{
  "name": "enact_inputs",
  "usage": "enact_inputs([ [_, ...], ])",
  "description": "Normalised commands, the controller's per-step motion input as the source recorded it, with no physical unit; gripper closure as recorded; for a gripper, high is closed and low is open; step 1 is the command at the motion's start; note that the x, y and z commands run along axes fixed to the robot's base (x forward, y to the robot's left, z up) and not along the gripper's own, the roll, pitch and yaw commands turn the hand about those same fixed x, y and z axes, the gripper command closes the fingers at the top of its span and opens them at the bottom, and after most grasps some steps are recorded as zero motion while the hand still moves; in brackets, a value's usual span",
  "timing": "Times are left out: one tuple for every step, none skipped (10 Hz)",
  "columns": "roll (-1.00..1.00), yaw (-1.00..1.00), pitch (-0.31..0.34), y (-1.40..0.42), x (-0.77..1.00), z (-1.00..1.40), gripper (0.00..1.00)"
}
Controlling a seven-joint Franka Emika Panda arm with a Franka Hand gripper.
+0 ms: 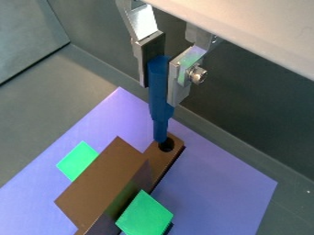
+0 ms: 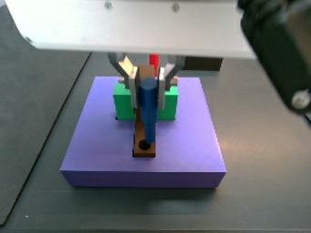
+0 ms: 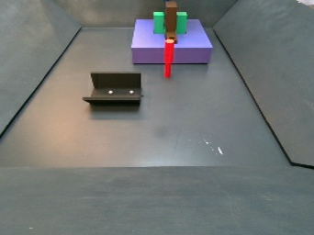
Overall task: Pick up the blue object. Move up. Move to above the board. Insert the blue object.
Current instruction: Insert the blue object.
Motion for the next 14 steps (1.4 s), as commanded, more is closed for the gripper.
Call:
enact_inputs([
  [0.06, -0.04, 0.023, 0.00, 0.05, -0.21, 1.00],
  [0.05, -0.04, 0.017, 0.00, 0.00, -0.19, 1.00],
  [0.01, -0.01, 0.033, -0.01, 0.00, -0.10, 1.00],
  [-0.01, 0.00, 0.000, -0.05, 0.00, -0.06, 1.00],
  [-0.04, 0.00, 0.000, -0.10, 0.00, -0.01, 1.00],
  [-0.03, 0.00, 0.000, -0.05, 0.00, -0.04, 1.00],
  [-0.01, 0.00, 0.000, -0.01, 0.00, -0.04, 1.00],
  [0.00, 0.00, 0.000, 0.00, -0.01, -0.06, 1.00],
  [0.00, -0.03, 0.000, 0.00, -0.07, -0.09, 1.00],
  [0.00, -0.07, -0.019, 0.03, -0.21, -0.09, 1.00],
  [-0.03, -0.07, -0.037, 0.00, -0.20, -0.02, 1.00],
  [-0.01, 0.00, -0.057, -0.06, -0.14, -0.04, 1.00],
  [-0.01, 0.04, -0.031, -0.12, 0.00, -0.09, 1.00],
  [-0.04, 0.05, -0.023, -0.08, 0.00, -0.09, 1.00],
])
